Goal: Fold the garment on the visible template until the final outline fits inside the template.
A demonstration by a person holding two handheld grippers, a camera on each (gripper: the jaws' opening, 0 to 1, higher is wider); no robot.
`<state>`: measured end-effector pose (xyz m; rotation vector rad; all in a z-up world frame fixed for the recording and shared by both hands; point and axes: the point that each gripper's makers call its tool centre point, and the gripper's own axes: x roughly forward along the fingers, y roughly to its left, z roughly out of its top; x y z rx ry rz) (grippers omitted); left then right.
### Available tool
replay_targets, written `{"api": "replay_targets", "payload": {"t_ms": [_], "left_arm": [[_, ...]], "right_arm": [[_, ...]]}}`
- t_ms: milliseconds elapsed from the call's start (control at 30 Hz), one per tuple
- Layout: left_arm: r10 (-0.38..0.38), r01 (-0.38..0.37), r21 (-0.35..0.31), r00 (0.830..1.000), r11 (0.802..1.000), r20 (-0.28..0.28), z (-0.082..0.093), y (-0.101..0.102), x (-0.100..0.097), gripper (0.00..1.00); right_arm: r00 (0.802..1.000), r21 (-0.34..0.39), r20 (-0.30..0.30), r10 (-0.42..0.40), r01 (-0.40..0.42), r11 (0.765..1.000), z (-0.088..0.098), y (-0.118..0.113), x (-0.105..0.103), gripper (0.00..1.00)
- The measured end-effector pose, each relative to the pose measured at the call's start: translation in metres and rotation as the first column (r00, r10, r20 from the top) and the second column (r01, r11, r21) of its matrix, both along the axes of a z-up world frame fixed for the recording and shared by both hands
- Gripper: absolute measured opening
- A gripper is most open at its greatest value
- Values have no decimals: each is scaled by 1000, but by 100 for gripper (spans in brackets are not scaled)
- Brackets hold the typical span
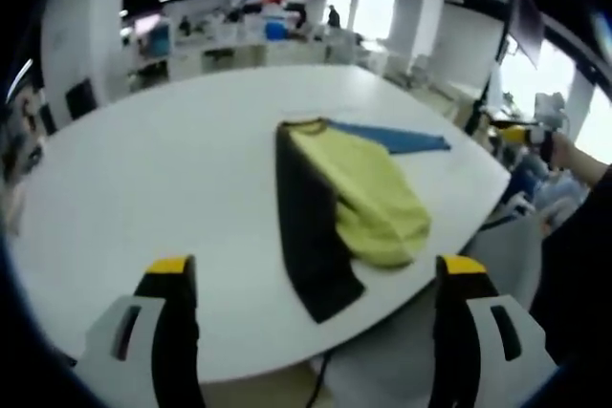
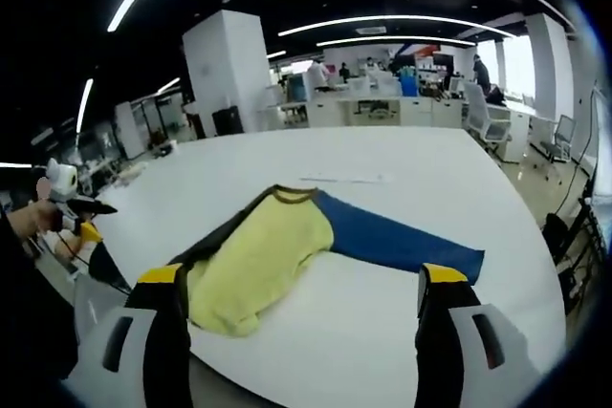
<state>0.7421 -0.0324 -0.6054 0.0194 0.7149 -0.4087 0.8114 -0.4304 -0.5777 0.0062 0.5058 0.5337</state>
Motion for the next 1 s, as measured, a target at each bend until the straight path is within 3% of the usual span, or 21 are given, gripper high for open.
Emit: {"api": "replay_targets", "payload": {"t_ms": [633,833,1000], "left_arm": [[-11,11,1,999,1000,-31,-11,-3,-9,99],[29,-30,-17,998,999,-60,-30,5,-16,98],[31,-29,27,997,999,-65,-45,8,-24,95]], "right_arm": [[1000,14,-18,-9,9,1000,-8,-2,-23,100],[999,16,-38,-15,15,1000,-14,-3,-28,100],[998,12,-50,-24,24,1000,-18,-6,-33,100]]}}
